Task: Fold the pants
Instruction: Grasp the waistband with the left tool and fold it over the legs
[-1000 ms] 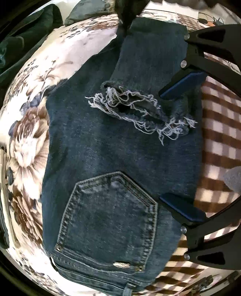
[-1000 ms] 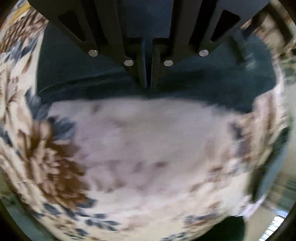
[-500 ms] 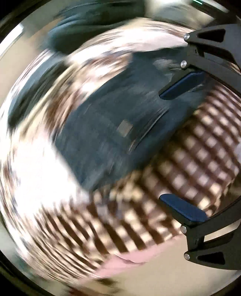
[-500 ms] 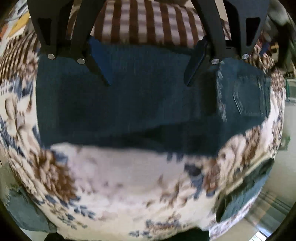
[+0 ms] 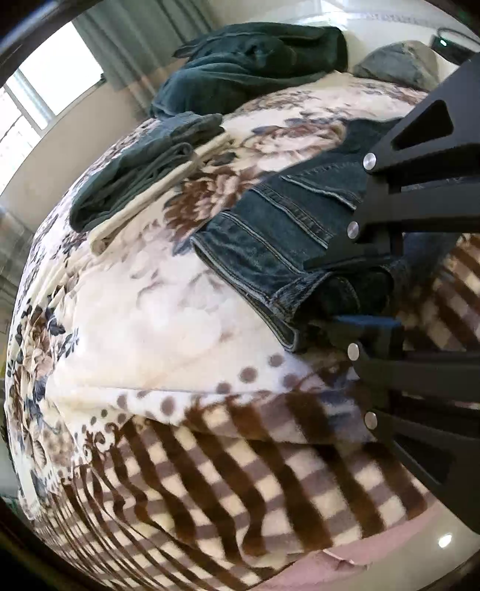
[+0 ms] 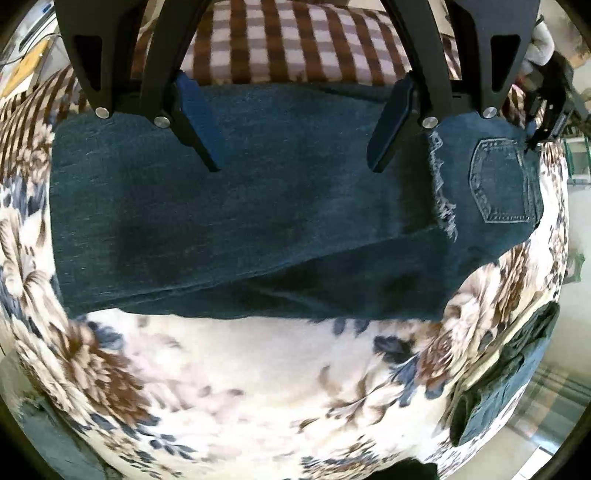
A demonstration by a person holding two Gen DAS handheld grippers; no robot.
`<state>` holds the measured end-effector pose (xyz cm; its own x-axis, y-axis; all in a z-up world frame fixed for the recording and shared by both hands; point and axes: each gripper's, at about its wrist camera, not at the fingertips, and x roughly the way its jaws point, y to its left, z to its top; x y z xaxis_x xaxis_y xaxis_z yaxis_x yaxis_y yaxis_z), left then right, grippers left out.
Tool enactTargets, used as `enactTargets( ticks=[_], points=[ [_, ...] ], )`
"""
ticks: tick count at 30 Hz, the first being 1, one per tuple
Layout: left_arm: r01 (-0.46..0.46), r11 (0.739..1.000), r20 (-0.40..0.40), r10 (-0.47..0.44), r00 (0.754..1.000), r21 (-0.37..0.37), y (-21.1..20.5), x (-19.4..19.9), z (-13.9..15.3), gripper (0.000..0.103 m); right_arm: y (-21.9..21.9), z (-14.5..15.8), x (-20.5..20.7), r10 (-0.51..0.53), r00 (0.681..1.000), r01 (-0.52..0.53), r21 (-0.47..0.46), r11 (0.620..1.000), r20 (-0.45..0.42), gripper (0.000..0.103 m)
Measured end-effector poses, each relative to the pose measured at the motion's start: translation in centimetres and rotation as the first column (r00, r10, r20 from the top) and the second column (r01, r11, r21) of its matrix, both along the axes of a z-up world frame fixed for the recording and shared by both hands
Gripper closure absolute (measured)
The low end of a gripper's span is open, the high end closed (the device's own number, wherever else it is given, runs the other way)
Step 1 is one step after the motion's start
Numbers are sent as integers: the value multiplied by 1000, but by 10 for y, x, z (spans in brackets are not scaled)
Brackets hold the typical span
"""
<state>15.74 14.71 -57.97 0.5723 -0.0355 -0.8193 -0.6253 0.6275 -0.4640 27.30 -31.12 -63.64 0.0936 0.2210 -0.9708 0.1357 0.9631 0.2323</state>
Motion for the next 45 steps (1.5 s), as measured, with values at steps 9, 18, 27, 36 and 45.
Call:
enactTargets(
  ticks=[9,18,27,36,45],
  points=[
    [-115,968,0,118,993,-224,12,-23,-38,42,-10,-5,-9,-20,999,21,10,1000,-36,22],
    [-120,982,-3,121,993,-145,9,23,-43,64,-28,-9,-13,-80,996,81,33,996,-35,22],
    [89,990,228,-113,967,111,-56,38,73,78,-64,2,-25,-102,994,101,24,995,28,14],
    [393,899,318,-437,841,195,-208,61,154,79,-149,26,-37,-197,976,197,15,980,96,0],
    [656,749,276,-652,707,88,-386,82,114,79,-255,33,-67,-331,939,334,-7,943,96,0]
  ],
)
